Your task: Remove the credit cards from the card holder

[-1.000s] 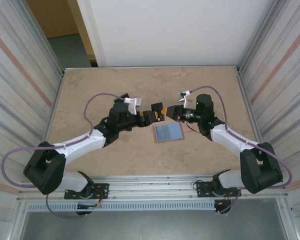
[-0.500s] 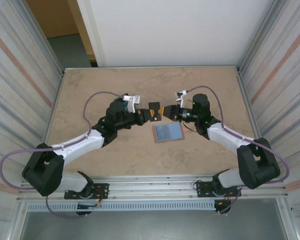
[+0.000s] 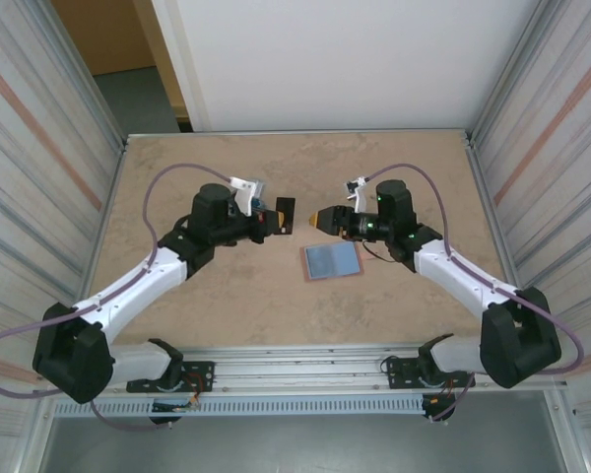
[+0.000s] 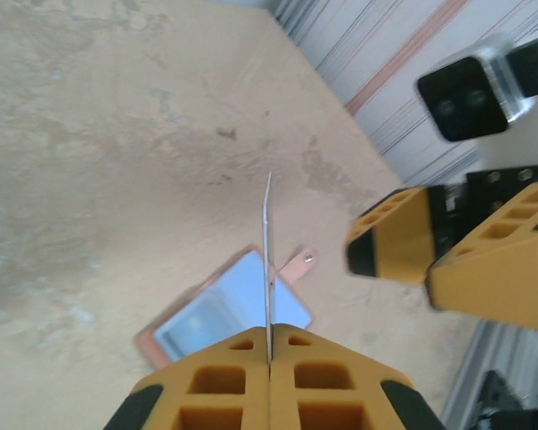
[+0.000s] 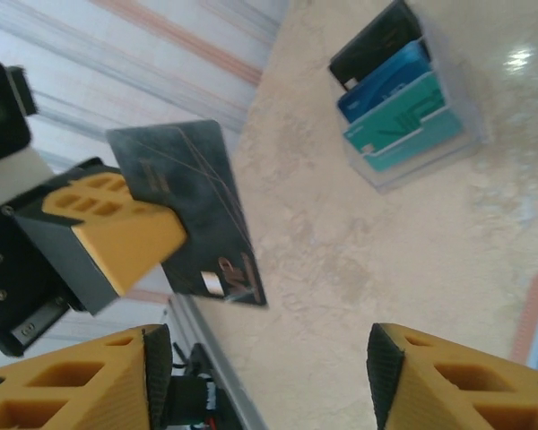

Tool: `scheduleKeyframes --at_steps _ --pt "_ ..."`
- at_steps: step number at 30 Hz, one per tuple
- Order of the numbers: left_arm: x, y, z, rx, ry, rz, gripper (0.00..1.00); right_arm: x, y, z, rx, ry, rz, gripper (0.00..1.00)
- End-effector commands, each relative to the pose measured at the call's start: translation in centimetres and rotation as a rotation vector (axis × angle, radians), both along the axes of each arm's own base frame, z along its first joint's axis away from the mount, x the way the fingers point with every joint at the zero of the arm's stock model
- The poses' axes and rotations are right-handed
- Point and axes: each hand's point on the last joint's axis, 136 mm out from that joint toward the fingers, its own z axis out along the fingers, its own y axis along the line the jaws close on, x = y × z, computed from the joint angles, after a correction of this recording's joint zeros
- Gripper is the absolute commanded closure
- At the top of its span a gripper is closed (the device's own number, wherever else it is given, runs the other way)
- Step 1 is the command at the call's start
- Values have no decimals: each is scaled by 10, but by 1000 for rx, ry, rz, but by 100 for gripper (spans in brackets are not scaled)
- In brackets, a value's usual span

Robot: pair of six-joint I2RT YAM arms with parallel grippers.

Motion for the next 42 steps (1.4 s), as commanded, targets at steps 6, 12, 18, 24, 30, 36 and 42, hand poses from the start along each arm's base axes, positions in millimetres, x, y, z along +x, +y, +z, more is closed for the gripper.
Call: scheduleKeyframes --at_steps 6,12,18,24,30,36,42 --pt "5 33 -1 317 -93 -103 100 2 -44 -8 -174 -9 -150 35" --pt "34 50 -20 519 -129 -121 100 1 -62 -7 -236 -29 -218 29" --pt "81 72 -44 706 -113 -107 100 0 -70 -9 -277 -31 -243 24" --pt "117 87 -55 867 -161 -145 100 0 -76 -16 -320 -17 -264 16" --pt "143 101 -64 891 -165 -172 100 3 -79 -19 -335 -7 -284 1" --pt "158 115 -76 924 -153 -196 100 6 -81 -16 -342 -11 -300 1" --pt "162 115 -87 915 -129 -234 100 9 -82 -16 -346 -10 -312 1"
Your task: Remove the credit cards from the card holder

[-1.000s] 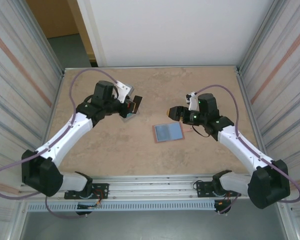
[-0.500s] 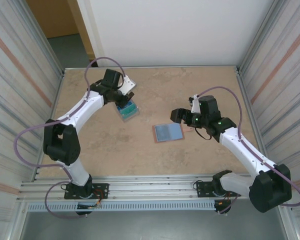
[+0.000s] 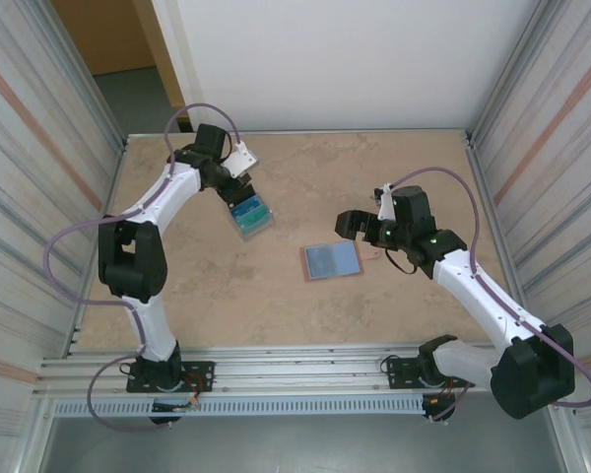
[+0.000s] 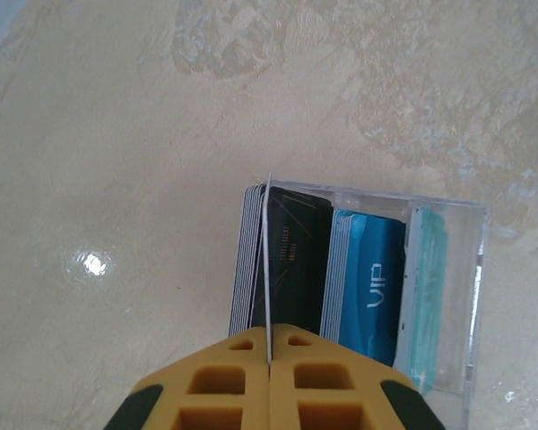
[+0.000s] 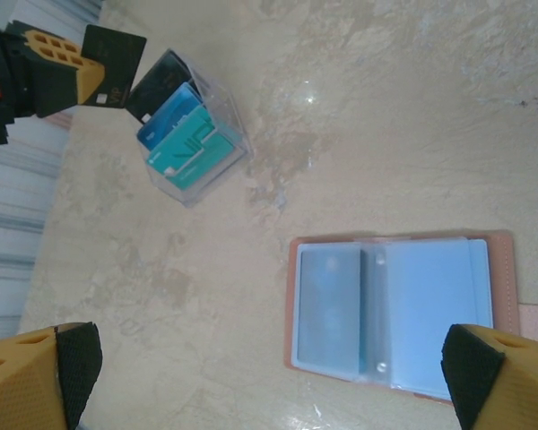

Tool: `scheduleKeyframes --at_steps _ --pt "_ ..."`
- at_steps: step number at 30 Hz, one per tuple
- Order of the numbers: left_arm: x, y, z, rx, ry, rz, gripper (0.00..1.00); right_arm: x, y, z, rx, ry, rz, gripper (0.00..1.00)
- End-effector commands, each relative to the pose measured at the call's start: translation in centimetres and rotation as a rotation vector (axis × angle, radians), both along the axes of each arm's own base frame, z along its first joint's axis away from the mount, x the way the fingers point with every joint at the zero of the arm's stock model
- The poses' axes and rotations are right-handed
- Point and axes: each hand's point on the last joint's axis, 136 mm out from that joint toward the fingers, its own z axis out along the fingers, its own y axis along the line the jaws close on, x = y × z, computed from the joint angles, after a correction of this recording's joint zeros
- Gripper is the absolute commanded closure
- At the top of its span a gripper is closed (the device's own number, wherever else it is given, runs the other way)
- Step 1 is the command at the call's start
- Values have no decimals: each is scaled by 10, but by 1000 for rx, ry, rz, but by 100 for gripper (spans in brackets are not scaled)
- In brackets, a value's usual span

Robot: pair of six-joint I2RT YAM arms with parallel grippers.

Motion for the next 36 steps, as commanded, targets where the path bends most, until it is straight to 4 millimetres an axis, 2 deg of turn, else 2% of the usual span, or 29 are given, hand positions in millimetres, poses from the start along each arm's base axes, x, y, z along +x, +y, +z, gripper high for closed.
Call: scheduleKeyframes --at_steps 1,24,26,29,34,36 --pt "-1 -3 0 4 17 -50 100 6 -3 9 -9 -15 -24 1" --pt "6 6 -36 105 98 -69 100 3 -6 12 -8 -26 -31 1" --pt "7 6 -37 103 105 -64 95 3 -6 10 -9 -22 -30 1" --pt "7 4 -35 89 105 -56 82 4 -5 9 -9 -20 -26 1" --pt "9 4 -23 79 82 -42 78 3 -5 4 -20 -10 -17 0" --pt "9 4 -15 77 67 -36 78 2 -4 1 -25 -5 -7 5"
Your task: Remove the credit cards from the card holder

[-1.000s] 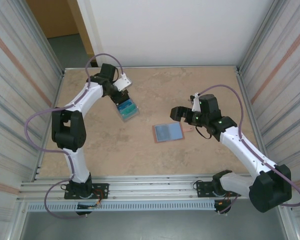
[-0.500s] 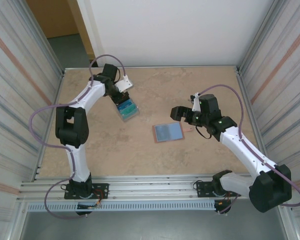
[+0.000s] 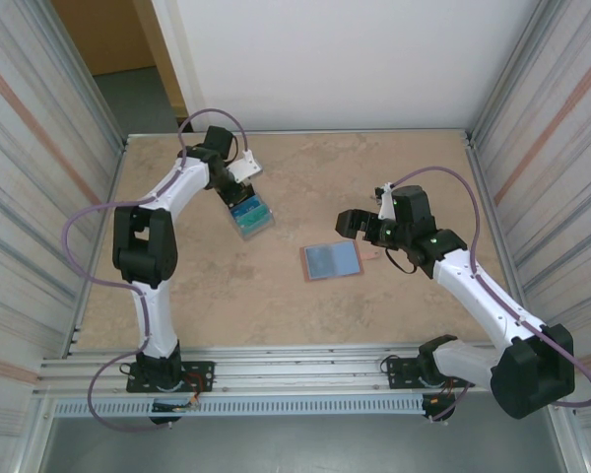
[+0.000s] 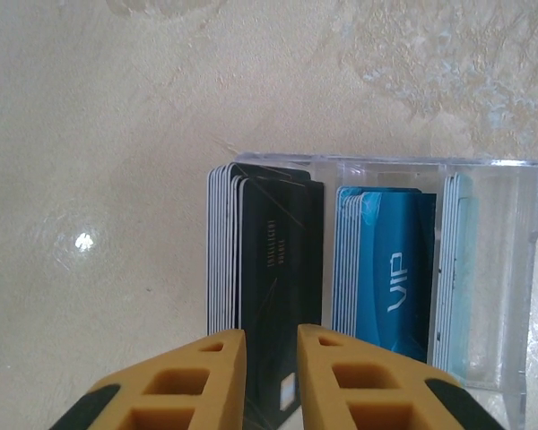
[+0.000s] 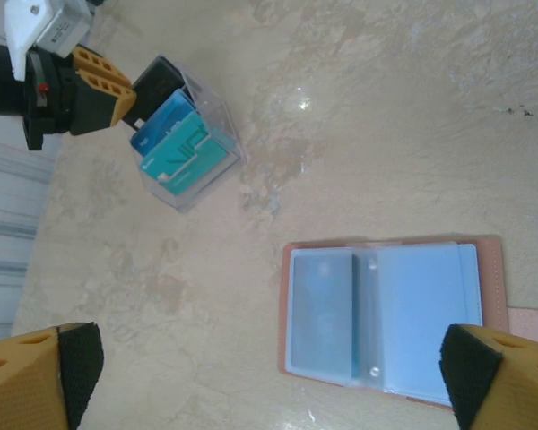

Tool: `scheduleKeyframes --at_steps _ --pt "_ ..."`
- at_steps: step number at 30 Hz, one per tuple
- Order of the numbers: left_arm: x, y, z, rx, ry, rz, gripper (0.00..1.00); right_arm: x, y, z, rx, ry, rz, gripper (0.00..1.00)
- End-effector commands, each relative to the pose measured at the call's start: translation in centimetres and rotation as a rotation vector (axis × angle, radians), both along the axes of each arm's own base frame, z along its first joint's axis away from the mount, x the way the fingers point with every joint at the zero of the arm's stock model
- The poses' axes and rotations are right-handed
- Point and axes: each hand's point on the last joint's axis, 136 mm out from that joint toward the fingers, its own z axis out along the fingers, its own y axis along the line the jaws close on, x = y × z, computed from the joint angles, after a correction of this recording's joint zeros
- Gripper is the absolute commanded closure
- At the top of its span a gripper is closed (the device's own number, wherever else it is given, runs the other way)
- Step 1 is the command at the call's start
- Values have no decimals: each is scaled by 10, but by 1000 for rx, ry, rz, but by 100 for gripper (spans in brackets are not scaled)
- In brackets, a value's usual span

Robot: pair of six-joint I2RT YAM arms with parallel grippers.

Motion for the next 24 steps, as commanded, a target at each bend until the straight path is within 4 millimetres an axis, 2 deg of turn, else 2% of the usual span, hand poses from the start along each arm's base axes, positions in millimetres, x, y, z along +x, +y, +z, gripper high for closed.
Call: scheduleKeyframes --at_steps 1,8,10,13,18,21,24 --pt "3 1 28 -10 -48 23 78 -1 -1 0 -21 5 8 8" --pt "-7 -4 74 -41 -156 77 77 -10 1 -35 -221 75 36 29" --pt "-13 -6 86 -67 -187 111 73 -12 4 -46 -281 97 53 34" --pt "-28 -10 101 -125 -232 176 61 -17 13 -61 -363 127 98 41" --pt "-59 -7 116 -215 -320 332 26 -22 32 -81 -464 161 184 55" --pt "-76 -2 114 -253 -387 422 2 -23 47 -94 -494 184 234 58" --pt "-93 11 101 -281 -415 534 1 -23 59 -106 -523 201 273 57"
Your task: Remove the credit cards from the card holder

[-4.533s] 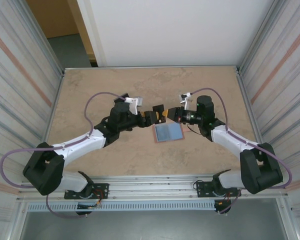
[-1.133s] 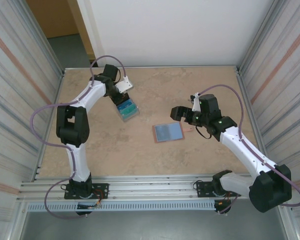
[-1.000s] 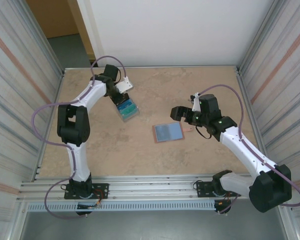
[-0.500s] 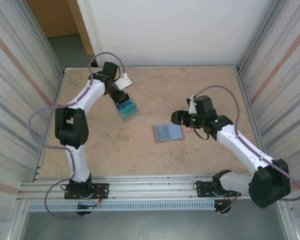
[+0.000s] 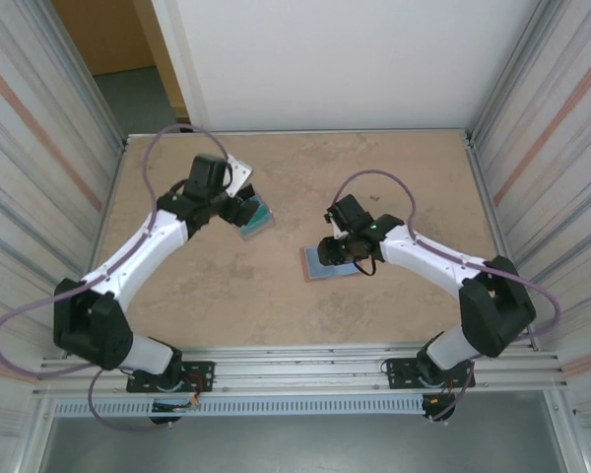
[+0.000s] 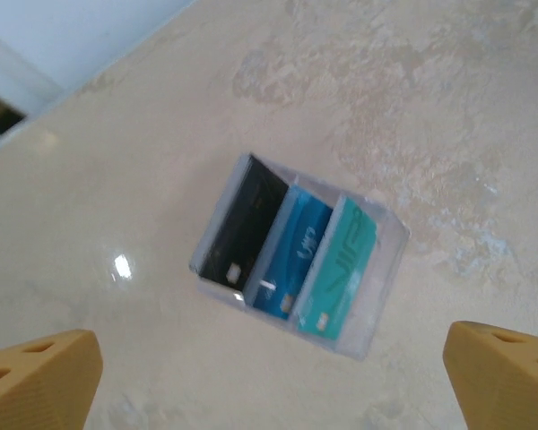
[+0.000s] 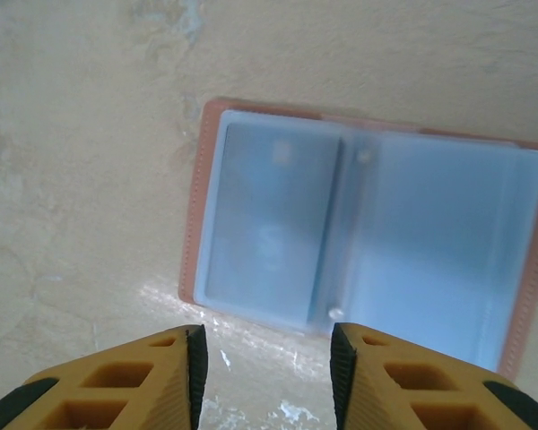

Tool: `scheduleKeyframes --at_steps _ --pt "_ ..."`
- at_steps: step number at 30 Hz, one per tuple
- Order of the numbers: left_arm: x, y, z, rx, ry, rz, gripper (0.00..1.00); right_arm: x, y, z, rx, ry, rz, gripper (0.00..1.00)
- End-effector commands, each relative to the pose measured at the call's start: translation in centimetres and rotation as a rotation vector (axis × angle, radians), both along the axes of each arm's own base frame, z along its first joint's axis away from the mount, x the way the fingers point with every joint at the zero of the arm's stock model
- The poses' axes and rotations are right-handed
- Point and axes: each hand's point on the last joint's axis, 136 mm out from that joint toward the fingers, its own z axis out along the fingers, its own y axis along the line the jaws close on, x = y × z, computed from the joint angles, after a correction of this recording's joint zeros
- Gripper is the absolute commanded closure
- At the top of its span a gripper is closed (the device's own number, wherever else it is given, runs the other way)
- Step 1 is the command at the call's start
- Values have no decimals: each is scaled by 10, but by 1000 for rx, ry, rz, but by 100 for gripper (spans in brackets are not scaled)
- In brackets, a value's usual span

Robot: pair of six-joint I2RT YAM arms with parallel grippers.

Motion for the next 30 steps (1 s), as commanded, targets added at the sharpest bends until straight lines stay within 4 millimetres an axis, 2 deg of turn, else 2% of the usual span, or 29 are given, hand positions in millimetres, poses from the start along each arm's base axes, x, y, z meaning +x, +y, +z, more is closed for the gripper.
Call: scheduleKeyframes --at_steps 1,7,11,21,24,30 --pt "-4 19 4 -108 -80 210 1 1 8 -8 -63 12 51 56" --pt "-31 39 -22 -185 -83 329 1 4 26 -29 -117 47 101 52" --pt "-40 44 -33 -191 -59 353 1 6 28 -43 -161 74 107 50" --pt "-40 41 -33 -215 -53 357 1 2 17 -71 -247 131 85 41" --pt "-39 39 -33 -221 -50 354 1 0 15 -75 -258 141 83 42" --pt "-40 35 -33 -237 -39 339 1 -4 10 -78 -269 146 79 55"
